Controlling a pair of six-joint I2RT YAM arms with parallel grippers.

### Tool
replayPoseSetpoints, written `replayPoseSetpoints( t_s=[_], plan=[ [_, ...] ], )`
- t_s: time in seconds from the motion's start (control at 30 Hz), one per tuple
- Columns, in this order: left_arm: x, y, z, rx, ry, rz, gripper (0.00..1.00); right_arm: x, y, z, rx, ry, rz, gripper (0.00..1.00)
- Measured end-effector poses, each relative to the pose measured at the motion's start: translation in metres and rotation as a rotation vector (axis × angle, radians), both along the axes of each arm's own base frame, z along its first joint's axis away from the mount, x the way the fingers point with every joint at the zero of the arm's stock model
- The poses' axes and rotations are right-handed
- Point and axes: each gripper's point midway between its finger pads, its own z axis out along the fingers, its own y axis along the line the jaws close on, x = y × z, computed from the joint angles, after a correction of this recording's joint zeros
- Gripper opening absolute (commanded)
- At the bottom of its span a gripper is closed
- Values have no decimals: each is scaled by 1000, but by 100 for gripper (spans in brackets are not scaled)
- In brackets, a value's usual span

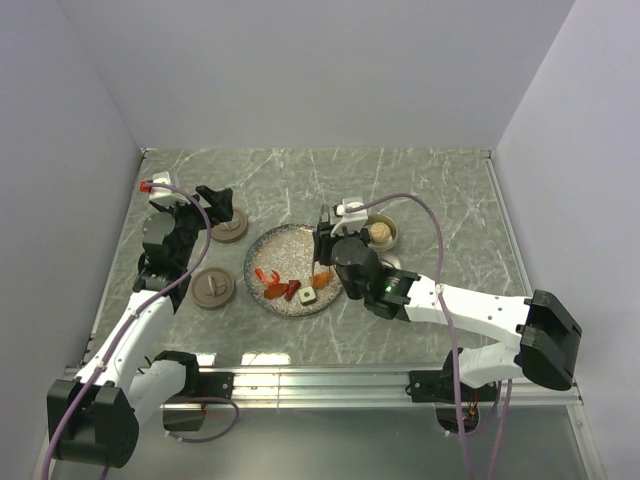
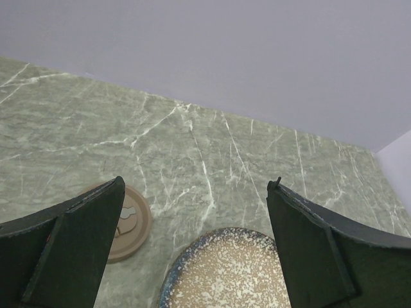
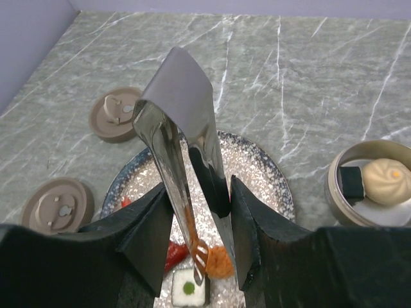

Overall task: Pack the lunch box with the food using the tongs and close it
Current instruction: Pick up the food using the clamp

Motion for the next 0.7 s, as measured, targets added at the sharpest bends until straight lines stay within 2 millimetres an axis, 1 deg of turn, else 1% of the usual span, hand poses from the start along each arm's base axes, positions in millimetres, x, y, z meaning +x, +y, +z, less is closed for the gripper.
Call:
replayPoseSetpoints(
  t_s=[0.13, 0.23, 0.5, 0.63, 0.7],
  plan=[
    [0, 0, -1, -1, -3, -2, 99, -7, -2, 1, -10, -8, -13, 46],
    [-1, -1, -2, -1, -3, -5, 99, -5, -4, 0, -9, -9, -30, 47],
    [-1, -1, -2, -8, -1, -7, 99, 0, 0, -6, 6, -11, -55, 50],
    [-1, -1, -2, -7, -2, -7, 100, 1, 2, -11, 3, -4, -57, 50],
    [-1, -1, -2, -8, -2, -7, 99, 3, 3, -12, 10, -4, -59, 47]
  ],
)
